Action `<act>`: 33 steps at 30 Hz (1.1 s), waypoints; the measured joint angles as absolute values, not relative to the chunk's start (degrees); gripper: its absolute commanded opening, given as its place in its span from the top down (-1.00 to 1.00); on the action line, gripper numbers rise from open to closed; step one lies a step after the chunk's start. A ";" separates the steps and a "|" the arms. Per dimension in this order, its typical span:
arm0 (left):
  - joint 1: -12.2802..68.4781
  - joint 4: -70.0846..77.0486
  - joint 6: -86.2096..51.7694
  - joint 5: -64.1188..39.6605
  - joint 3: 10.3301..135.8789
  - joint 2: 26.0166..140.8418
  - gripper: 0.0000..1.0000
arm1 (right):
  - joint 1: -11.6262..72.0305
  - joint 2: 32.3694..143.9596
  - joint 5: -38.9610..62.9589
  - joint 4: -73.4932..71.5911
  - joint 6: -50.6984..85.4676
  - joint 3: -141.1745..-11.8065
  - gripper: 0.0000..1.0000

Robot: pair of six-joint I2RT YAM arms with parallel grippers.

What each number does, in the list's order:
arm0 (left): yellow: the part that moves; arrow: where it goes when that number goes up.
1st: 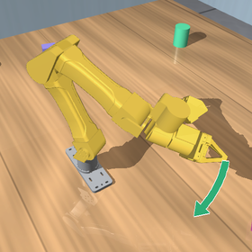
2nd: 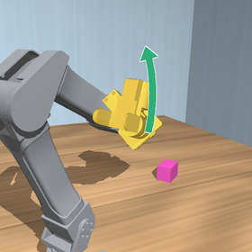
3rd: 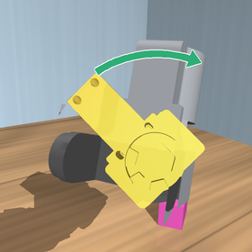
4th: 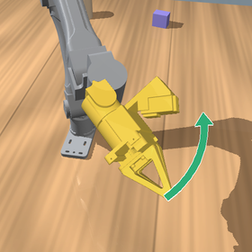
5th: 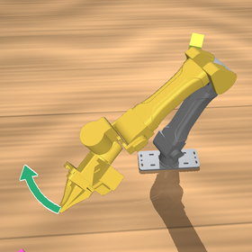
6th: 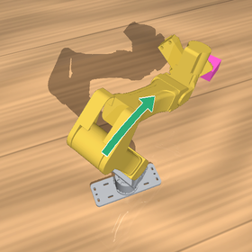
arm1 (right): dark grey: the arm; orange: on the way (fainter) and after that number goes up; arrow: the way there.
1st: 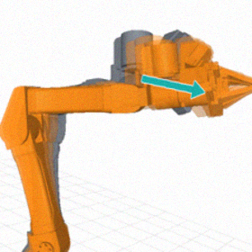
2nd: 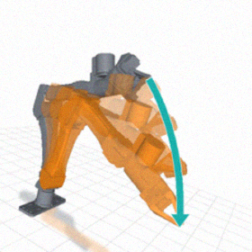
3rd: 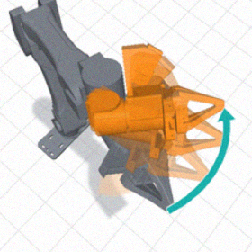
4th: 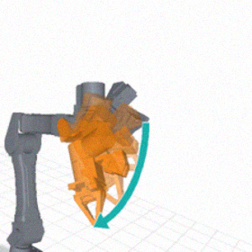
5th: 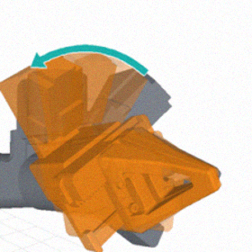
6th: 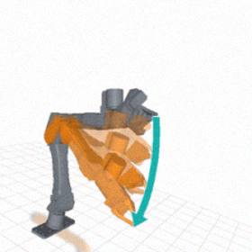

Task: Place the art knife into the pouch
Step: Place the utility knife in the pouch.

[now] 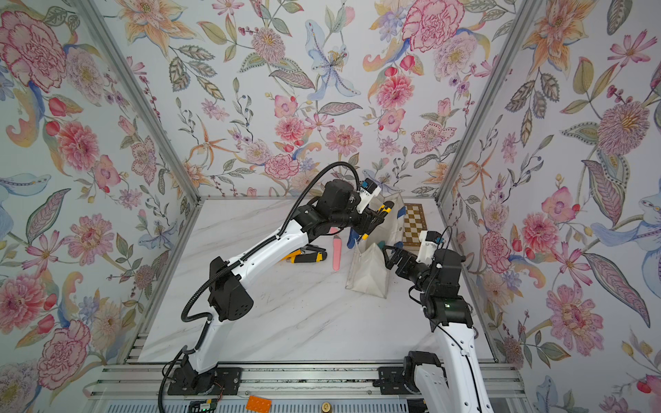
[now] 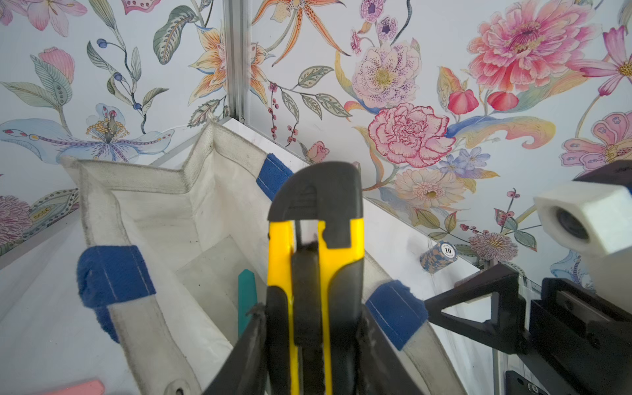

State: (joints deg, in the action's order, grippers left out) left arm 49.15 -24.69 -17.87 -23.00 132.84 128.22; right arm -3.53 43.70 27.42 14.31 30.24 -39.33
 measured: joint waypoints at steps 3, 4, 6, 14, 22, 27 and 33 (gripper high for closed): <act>49.19 -24.95 -17.72 -21.82 132.94 128.22 0.75 | -3.53 43.70 27.44 14.31 30.24 -39.29 -0.98; 49.21 -25.10 -17.52 -21.30 132.94 128.22 0.75 | -3.53 43.70 27.44 14.31 30.24 -39.29 -0.98; 49.30 -25.91 -17.17 -19.64 133.16 128.22 0.74 | -3.53 43.70 27.44 14.31 30.24 -39.29 -0.98; 50.46 -27.09 -14.74 -11.46 133.56 128.22 0.74 | -3.53 43.70 27.42 14.31 30.24 -39.29 -0.98; 50.65 -27.11 -13.91 -10.07 133.86 128.22 0.30 | -3.60 43.70 27.44 14.33 30.24 -39.29 -0.98; 50.65 -27.38 -13.28 -10.31 134.82 128.22 -0.36 | -3.64 43.70 27.42 14.33 30.22 -39.29 -0.98; 50.65 -27.38 -12.58 -10.22 135.20 128.22 -0.89 | -3.86 43.70 27.44 14.33 29.76 -39.29 -0.98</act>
